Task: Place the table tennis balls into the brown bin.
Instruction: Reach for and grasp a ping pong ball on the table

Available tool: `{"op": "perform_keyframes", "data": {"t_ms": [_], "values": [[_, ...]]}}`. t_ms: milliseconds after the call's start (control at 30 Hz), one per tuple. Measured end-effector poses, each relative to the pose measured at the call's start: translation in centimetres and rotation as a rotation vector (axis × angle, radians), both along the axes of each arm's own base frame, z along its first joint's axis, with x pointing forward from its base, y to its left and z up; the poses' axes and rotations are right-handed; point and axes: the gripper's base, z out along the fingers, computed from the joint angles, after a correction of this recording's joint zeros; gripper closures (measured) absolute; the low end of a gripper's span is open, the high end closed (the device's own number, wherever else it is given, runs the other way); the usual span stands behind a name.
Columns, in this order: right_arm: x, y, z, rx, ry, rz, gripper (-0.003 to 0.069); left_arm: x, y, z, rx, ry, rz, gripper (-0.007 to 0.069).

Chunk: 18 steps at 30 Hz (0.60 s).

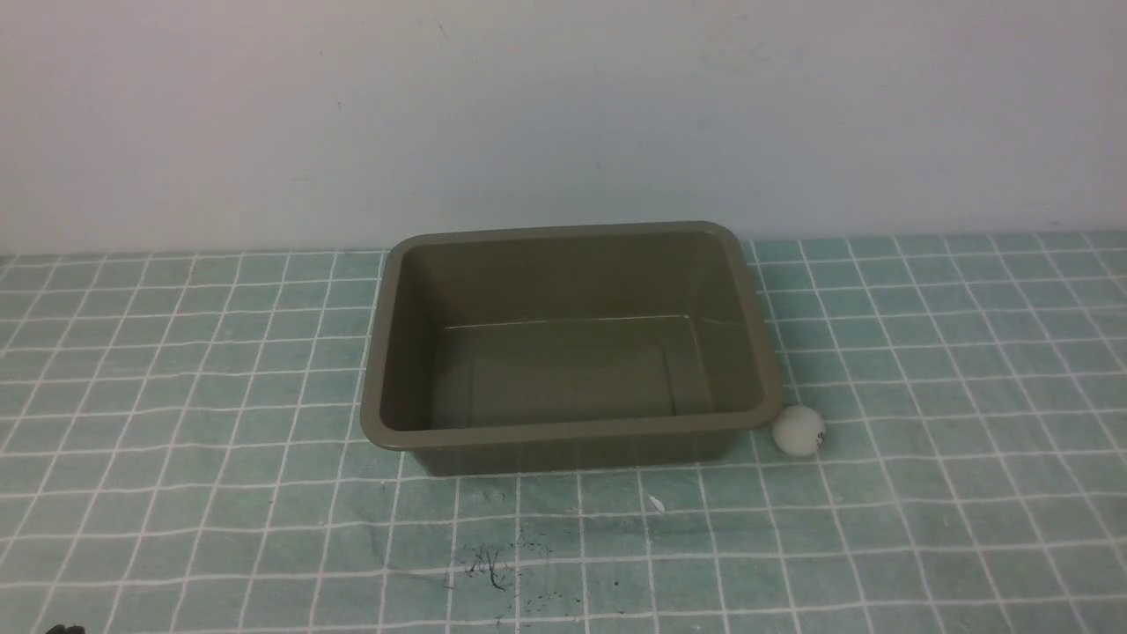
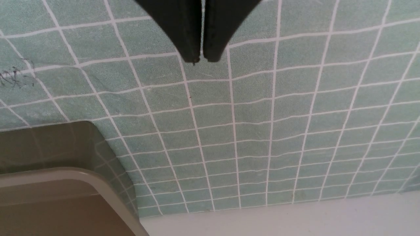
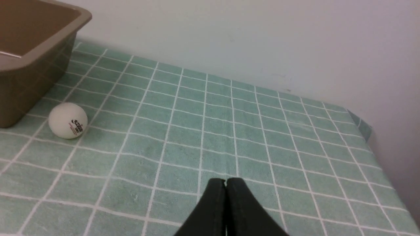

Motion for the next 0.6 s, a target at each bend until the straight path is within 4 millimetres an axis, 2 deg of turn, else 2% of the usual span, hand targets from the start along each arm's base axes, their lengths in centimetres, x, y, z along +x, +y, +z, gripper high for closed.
{"op": "perform_keyframes", "data": {"t_ms": [100, 167, 267, 600], "values": [[0.1, 0.6, 0.9, 0.101, -0.106, 0.053, 0.0673, 0.0, 0.0, 0.0, 0.000, 0.000, 0.000, 0.0629], [-0.1, 1.3, 2.6, 0.265, -0.279, 0.149, 0.0673, 0.0, 0.0, 0.0, 0.000, 0.000, 0.000, 0.0629], [-0.4, 1.8, 3.8, 0.335, -0.403, 0.227, 0.0673, 0.0, 0.0, 0.0, 0.000, 0.000, 0.000, 0.0629], [-0.7, 2.0, 4.5, 0.368, -0.475, 0.272, 0.0673, 0.0, 0.0, 0.0, -0.001, 0.000, 0.000, 0.0629]]}}
